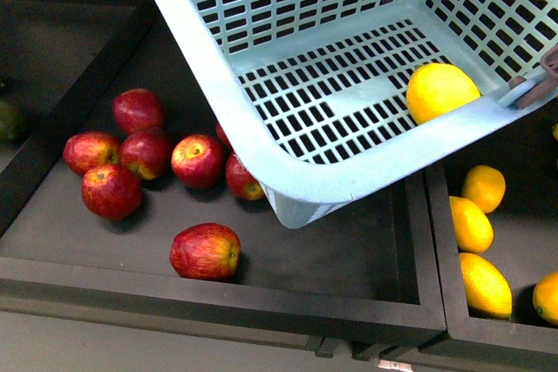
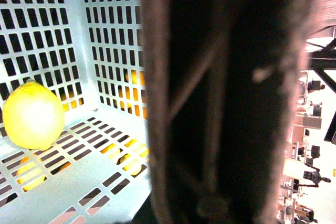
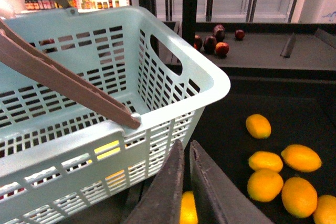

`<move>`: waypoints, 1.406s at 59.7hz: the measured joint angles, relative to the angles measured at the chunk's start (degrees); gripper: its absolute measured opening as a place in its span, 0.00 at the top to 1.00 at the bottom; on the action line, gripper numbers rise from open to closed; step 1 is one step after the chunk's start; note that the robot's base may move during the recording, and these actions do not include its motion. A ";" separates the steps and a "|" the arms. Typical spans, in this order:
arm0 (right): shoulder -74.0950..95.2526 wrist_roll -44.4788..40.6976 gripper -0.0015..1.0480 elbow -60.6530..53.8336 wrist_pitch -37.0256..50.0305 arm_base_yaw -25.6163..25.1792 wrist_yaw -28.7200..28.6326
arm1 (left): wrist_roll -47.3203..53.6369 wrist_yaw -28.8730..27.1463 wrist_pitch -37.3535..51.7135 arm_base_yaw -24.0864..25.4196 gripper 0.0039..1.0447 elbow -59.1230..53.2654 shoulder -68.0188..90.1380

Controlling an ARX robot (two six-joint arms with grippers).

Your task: Pick lemon and mango into basket

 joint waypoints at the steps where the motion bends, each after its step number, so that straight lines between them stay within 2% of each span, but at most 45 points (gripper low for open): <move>1: -0.13 -0.02 0.89 0.00 -0.02 0.00 0.00 | 0.00 0.02 0.00 0.00 0.96 0.00 0.00; 11: -0.46 0.00 0.52 0.00 -0.11 0.02 0.00 | 0.00 -0.02 0.00 0.02 0.96 0.00 0.00; 14: -0.48 -0.02 0.45 0.00 -0.11 0.02 0.00 | 0.02 -0.02 0.00 0.02 0.96 0.00 0.00; 20: -0.48 0.00 0.22 0.00 -0.11 0.02 0.00 | 0.02 0.00 0.00 0.00 0.96 0.00 0.00; 25: -0.48 0.02 0.07 0.00 -0.11 0.02 0.00 | 0.00 0.00 0.00 0.02 0.96 0.00 0.00; 47: -0.59 0.00 0.08 0.00 -0.13 0.02 0.20 | -0.57 1.29 0.00 -0.79 0.96 0.00 0.02; 69: -0.57 0.00 0.08 0.00 -0.20 0.07 -0.04 | 0.09 -0.85 -0.02 0.17 0.96 0.11 0.02; 84: -0.55 0.00 0.08 -0.02 -0.22 0.13 -0.04 | -0.15 0.39 -0.02 -0.02 0.96 0.11 0.02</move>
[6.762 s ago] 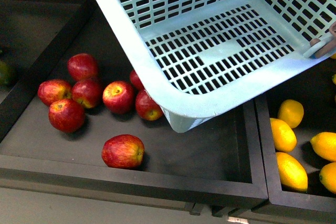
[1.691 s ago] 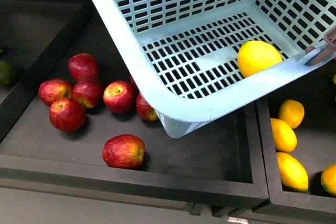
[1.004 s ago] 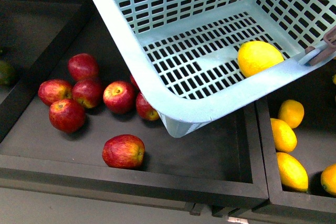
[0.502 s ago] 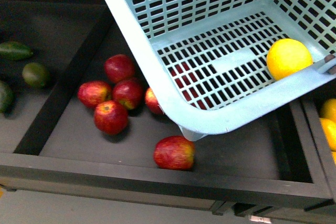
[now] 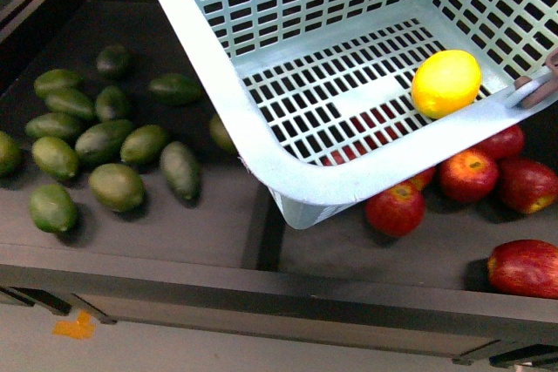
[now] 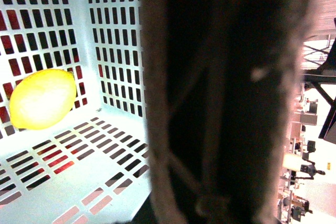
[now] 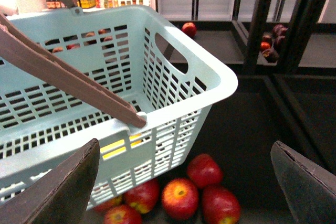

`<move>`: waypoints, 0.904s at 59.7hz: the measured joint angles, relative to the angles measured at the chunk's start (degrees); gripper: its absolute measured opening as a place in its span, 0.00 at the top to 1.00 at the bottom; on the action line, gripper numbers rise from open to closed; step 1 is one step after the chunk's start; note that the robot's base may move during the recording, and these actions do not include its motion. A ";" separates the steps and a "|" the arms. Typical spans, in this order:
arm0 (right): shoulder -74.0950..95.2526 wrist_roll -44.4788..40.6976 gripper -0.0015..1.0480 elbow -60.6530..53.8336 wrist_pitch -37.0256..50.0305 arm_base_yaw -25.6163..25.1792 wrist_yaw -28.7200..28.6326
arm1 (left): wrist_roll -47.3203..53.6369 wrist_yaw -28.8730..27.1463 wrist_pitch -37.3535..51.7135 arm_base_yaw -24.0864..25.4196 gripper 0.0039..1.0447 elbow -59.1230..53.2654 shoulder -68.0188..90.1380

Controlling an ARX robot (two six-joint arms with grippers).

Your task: Pick lemon and mango into basket

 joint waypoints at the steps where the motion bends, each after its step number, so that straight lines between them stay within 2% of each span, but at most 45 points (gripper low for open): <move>1: 0.02 0.00 0.08 0.02 -0.02 0.00 0.02 | 0.00 -0.07 0.00 0.00 0.96 0.00 0.00; 54: -0.09 0.02 0.08 0.00 0.02 0.04 0.04 | 0.15 -0.39 0.00 0.04 0.96 0.02 0.00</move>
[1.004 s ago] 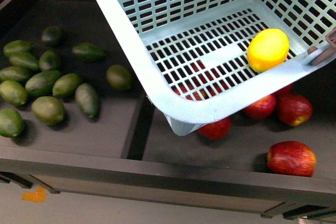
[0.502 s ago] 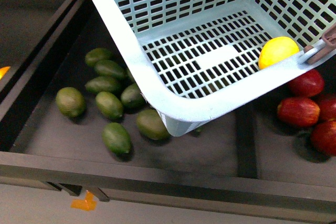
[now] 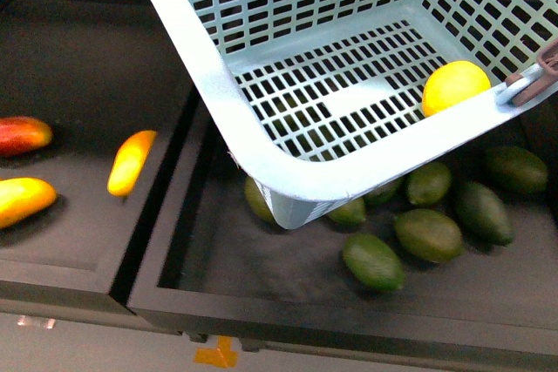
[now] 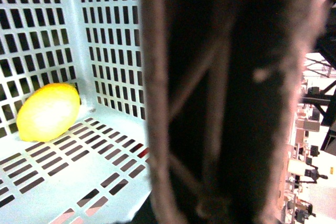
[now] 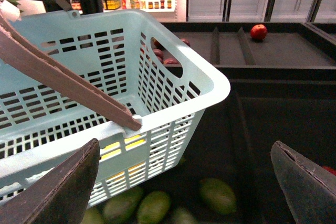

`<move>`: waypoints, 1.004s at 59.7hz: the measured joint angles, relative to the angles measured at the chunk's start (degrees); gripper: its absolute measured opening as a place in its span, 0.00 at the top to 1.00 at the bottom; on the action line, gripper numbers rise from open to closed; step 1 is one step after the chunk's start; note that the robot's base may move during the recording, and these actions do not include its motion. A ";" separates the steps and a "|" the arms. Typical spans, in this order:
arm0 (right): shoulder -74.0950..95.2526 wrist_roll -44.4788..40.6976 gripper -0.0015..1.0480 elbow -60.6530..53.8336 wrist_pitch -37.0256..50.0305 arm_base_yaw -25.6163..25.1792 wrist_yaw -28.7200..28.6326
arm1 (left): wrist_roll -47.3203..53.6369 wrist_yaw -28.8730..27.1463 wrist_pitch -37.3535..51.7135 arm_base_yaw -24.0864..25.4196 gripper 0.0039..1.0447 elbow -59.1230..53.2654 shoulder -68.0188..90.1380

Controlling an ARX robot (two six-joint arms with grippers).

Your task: Pick lemon and mango into basket

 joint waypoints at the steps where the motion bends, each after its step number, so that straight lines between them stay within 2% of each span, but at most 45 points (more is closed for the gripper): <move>1: 0.11 -0.02 0.08 0.00 -0.02 0.02 0.02 | 0.02 0.00 0.00 0.02 0.96 0.00 0.00; 60: 0.00 -0.02 0.08 -0.02 0.02 0.02 -0.17 | 0.02 -0.11 -0.07 0.04 0.96 0.00 0.07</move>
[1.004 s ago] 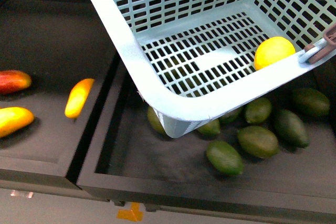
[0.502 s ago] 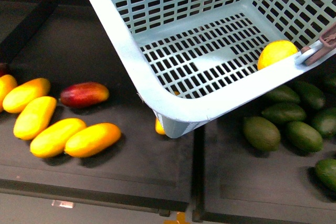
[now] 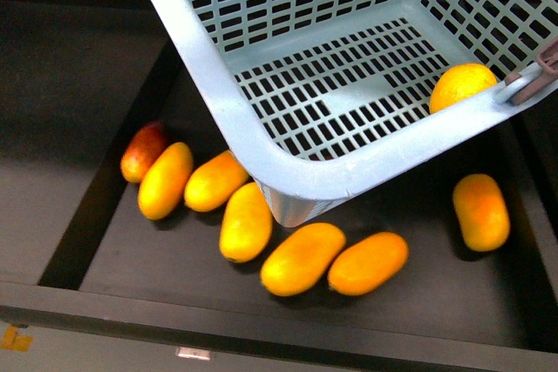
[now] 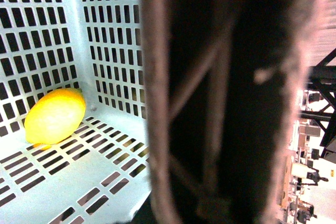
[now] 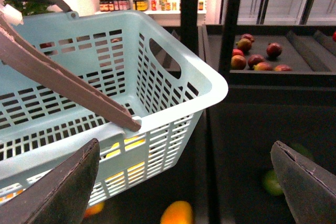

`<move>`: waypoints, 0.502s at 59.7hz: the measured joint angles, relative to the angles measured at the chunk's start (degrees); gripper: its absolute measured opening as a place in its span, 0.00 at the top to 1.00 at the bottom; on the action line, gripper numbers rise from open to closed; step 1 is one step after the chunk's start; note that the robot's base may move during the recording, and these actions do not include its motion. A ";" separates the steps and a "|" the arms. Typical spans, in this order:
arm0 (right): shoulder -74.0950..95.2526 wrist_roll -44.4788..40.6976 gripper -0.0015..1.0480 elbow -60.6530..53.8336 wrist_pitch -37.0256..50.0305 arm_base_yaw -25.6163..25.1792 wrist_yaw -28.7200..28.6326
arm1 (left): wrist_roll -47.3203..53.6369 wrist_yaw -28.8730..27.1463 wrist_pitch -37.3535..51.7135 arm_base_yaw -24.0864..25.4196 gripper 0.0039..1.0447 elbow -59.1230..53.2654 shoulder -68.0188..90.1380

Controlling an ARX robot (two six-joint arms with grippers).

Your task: Pick lemon and mango into basket

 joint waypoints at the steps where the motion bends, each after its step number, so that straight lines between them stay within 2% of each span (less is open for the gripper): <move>1: 0.02 0.00 0.08 0.00 0.00 0.02 0.24 | 0.02 0.04 0.00 0.00 0.96 0.00 0.00; 30: 0.04 0.00 0.08 0.00 -0.02 0.00 0.20 | -0.07 0.15 0.00 0.00 0.96 0.00 0.02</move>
